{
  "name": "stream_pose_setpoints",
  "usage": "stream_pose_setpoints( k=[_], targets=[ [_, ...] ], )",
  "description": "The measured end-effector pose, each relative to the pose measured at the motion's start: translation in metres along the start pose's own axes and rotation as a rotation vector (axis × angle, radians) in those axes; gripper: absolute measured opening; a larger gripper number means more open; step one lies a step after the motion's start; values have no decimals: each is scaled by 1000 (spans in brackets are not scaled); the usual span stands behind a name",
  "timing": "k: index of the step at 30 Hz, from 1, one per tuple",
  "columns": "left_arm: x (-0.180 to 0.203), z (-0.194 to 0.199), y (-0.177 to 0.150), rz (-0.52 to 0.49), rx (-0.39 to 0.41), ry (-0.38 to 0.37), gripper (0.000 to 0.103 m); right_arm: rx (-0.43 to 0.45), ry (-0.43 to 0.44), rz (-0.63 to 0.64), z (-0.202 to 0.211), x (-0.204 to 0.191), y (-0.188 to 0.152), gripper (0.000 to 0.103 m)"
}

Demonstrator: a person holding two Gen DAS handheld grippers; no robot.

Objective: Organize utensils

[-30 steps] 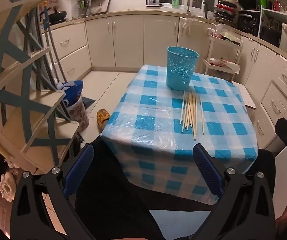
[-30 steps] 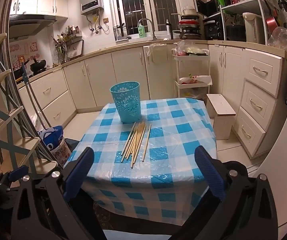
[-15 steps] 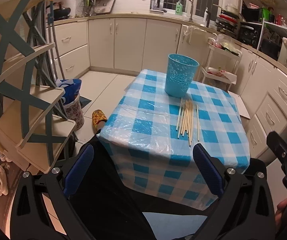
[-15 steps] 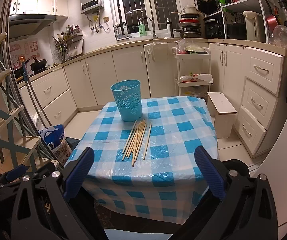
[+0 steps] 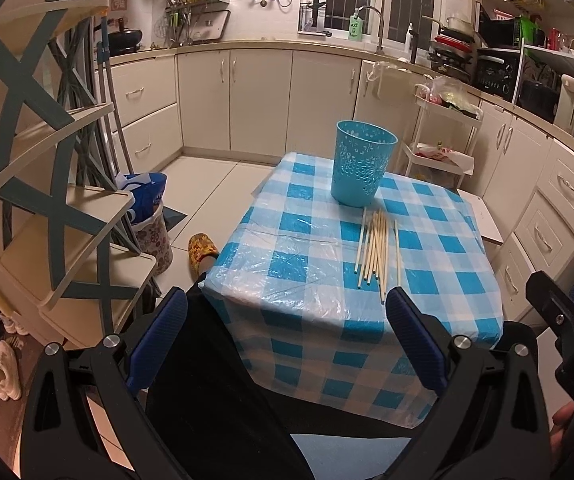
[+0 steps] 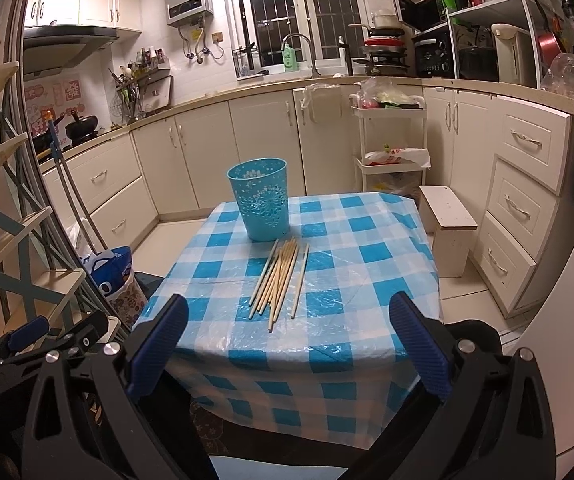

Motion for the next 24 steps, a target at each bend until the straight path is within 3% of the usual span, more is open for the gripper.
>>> stream_pose_setpoints(
  k=[24],
  targets=[
    [2, 2, 0, -3, 4, -3, 96, -1, 2, -2, 0, -2, -1, 97]
  ],
)
Point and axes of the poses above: each gripper's, at about its wrist camera, not at the fingertips, and z roughly against the way its jaws point, x to its right, y to its top, the point moved 9 cm from there along -z, roughly the way its jaws point, and after that the axes turned 15 degrees about y, right-handed, at the moved point
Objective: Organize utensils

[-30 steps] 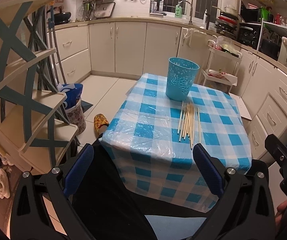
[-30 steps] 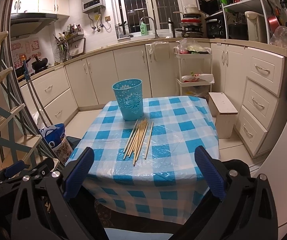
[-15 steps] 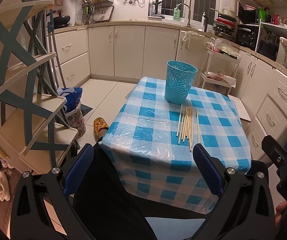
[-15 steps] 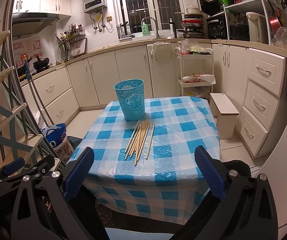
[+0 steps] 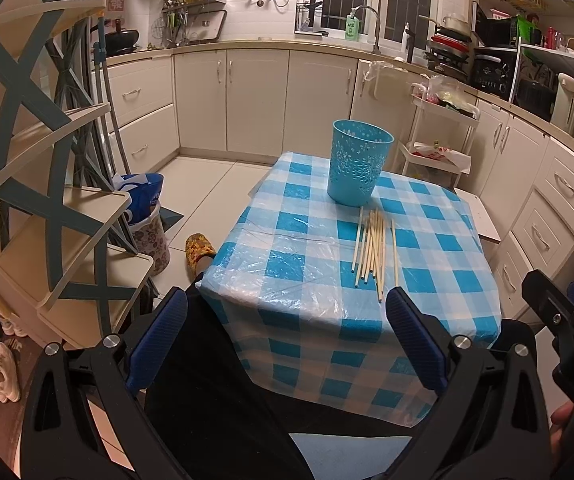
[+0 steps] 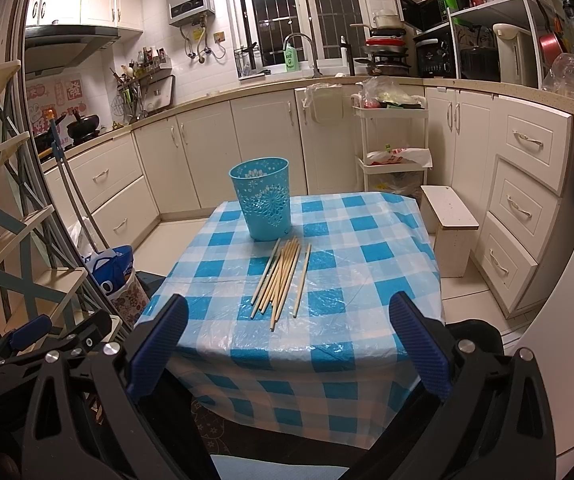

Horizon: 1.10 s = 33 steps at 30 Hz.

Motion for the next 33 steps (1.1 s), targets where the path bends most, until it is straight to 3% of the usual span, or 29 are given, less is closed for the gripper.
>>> stream_pose_setpoints(
  k=[33],
  targets=[
    [13, -3, -2, -10, -17, -24, 96, -6, 1, 2, -2, 0, 0, 97]
  ],
)
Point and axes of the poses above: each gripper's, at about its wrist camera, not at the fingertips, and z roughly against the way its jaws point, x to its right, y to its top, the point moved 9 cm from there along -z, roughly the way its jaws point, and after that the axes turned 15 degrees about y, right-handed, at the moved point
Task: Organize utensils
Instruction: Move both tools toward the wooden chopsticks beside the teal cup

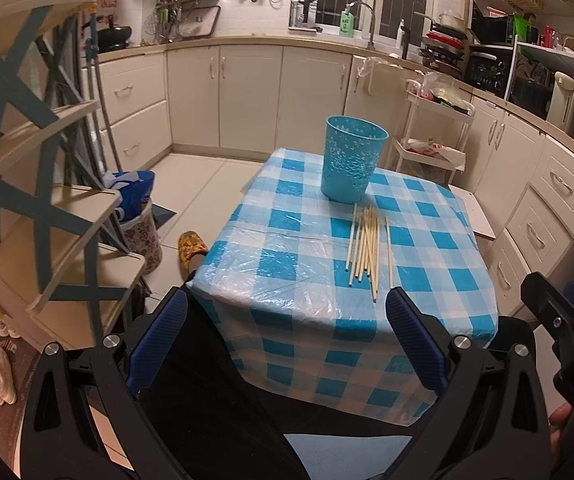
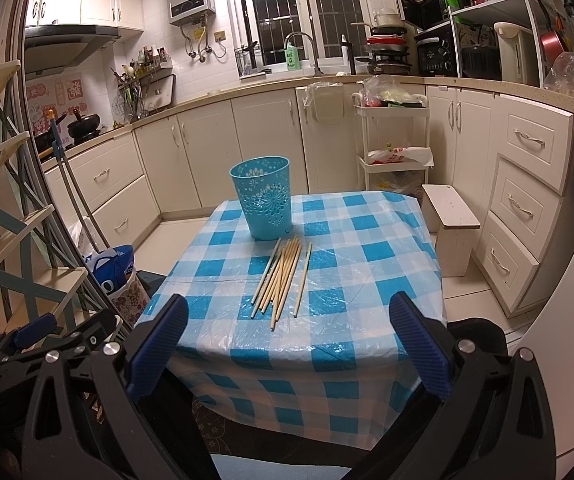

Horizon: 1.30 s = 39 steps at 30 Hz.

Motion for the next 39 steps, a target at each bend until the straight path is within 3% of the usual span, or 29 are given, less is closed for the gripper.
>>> stream_pose_setpoints(
  k=[6, 24, 27, 35, 39],
  targets=[
    [29, -25, 6, -52, -24, -39, 96, -28, -10, -26, -19, 13, -3, 97],
    [73, -106, 45, -73, -92, -70, 96, -122, -16, -59, -97, 55, 7, 96],
    [79, -126, 48, -77, -114, -66, 96, -155, -11, -70, -120, 62, 7, 90],
    [106, -177, 56, -100, -160, -74, 96, -290, 28, -125, -206, 86, -7, 52],
    [123, -202, 56, -115, -175, -97, 96, -345, 28, -137, -244, 96, -12, 44]
  ],
)
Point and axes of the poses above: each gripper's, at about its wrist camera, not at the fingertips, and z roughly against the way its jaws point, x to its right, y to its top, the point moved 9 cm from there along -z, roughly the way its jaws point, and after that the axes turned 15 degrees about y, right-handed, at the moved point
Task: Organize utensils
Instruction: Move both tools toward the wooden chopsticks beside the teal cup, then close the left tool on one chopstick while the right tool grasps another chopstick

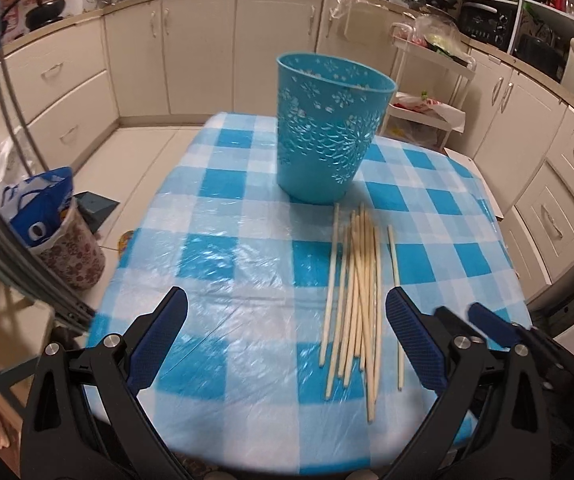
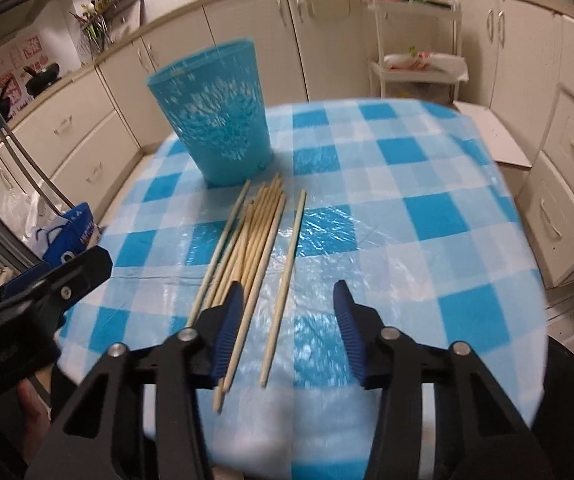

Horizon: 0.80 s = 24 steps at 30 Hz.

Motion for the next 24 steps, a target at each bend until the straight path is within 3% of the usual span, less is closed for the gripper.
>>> stream_pose_setpoints(
  k=[9, 18, 24],
  targets=[
    [29, -63, 17, -74, -40, 17, 93, -104, -44, 25, -59, 20, 8, 39],
    [57, -115, 27, -161, -88, 34, 81, -117, -53, 99, -61, 38, 19, 23],
    [71, -131, 31, -194, -96, 9, 69, -130, -24, 138, -65, 37, 22, 21]
  ],
)
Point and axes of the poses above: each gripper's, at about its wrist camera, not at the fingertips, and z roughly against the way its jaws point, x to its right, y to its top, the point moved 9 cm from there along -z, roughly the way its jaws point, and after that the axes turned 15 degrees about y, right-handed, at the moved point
